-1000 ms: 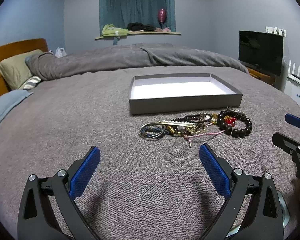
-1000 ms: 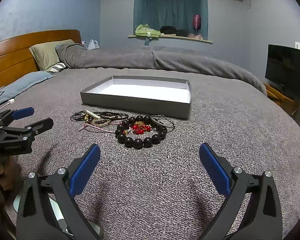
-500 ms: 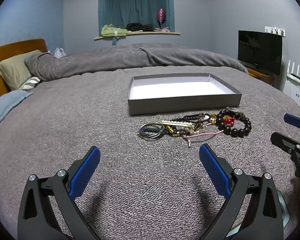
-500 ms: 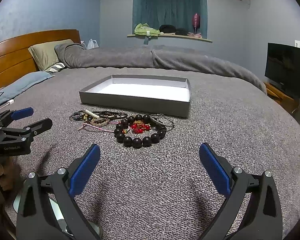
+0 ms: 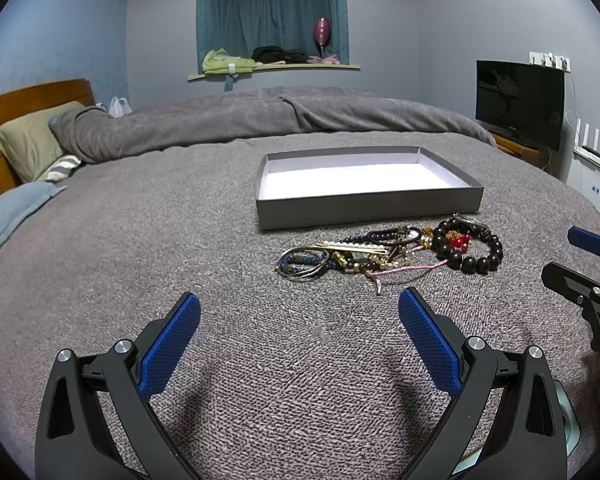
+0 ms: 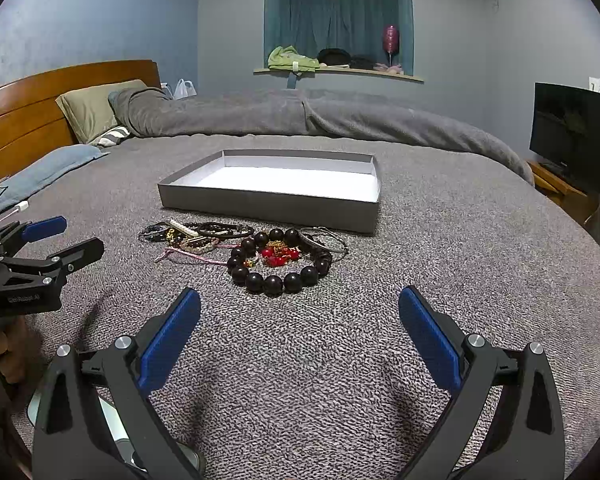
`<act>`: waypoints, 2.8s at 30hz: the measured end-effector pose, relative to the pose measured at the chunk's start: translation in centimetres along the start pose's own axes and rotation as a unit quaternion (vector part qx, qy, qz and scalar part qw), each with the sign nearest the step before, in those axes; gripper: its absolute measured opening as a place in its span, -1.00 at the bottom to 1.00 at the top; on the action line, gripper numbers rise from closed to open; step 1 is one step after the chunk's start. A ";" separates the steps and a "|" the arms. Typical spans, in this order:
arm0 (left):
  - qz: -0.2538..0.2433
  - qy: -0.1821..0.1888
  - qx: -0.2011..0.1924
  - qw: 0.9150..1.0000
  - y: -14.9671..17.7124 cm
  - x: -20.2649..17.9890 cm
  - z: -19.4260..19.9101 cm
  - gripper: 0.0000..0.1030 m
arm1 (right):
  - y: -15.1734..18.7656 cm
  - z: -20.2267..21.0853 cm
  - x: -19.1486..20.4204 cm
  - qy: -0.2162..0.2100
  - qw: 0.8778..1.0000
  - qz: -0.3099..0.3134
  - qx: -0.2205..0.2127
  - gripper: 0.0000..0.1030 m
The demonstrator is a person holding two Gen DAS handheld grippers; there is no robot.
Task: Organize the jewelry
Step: 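Move the left tool to the silver bangle while the right tool approaches the black bead bracelet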
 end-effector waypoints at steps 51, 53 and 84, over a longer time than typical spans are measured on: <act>-0.038 0.063 0.171 0.982 -4.3 1.1 -7.9 0.08 | -3.6 -4.7 -2.8 -0.068 0.994 -0.012 0.081 0.15; -0.044 0.053 0.168 0.983 -5.0 1.0 -8.2 0.08 | -3.7 -4.5 -2.7 -0.070 0.994 -0.011 0.079 0.15; -0.056 0.105 0.109 0.987 -4.8 2.1 -6.6 -0.06 | -6.4 -10.7 -4.3 -0.091 0.986 -0.035 0.135 0.17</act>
Point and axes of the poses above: each gripper's, at about its wrist camera, not at the fingertips, and z roughly against the way its jaws point, x to its left, y to its underside, the point moved 6 cm from there along -z, roughly the way its jaws point, and after that the axes turned 15 degrees about x, right-handed, at the moved point
